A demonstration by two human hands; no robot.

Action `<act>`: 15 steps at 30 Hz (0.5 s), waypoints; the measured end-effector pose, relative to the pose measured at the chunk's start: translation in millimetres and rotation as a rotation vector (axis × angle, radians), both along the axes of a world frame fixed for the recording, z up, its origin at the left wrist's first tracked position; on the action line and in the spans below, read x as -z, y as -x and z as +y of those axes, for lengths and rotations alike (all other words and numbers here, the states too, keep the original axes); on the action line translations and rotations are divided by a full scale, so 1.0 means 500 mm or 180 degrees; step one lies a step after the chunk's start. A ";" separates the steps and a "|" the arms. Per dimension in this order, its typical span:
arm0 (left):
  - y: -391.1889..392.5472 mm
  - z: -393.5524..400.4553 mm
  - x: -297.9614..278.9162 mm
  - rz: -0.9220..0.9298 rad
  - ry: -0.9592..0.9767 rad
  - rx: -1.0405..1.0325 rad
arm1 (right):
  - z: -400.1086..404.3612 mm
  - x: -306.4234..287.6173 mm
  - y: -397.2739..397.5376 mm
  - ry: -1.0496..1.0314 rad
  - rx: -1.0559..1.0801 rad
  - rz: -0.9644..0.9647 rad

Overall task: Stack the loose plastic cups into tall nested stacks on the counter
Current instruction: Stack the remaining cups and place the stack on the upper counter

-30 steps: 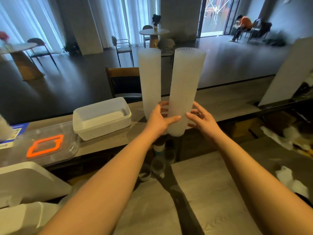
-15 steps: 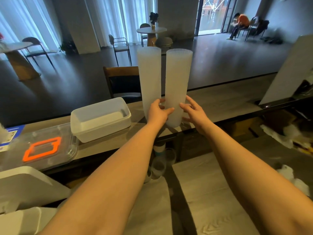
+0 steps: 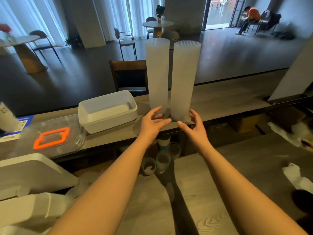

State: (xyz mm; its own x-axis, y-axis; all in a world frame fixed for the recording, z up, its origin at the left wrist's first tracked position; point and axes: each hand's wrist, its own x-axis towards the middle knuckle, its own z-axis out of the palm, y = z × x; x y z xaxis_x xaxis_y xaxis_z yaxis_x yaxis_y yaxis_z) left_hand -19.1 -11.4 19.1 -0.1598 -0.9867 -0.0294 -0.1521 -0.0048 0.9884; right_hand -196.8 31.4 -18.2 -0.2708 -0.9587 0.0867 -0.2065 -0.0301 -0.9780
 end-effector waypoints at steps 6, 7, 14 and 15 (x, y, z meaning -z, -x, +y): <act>-0.067 0.099 0.040 0.0212 0.0019 -0.0061 | 0.080 0.009 -0.069 -0.0030 -0.0243 -0.0226; -0.079 0.116 0.046 0.0249 0.0015 -0.0091 | 0.090 0.008 -0.084 -0.0038 -0.0326 -0.0230; -0.185 0.258 0.082 0.0473 -0.0027 -0.0630 | 0.147 0.033 -0.208 -0.0111 -0.1036 -0.0253; -0.204 0.277 0.088 0.0481 -0.0059 -0.0723 | 0.155 0.037 -0.227 -0.0116 -0.1160 -0.0230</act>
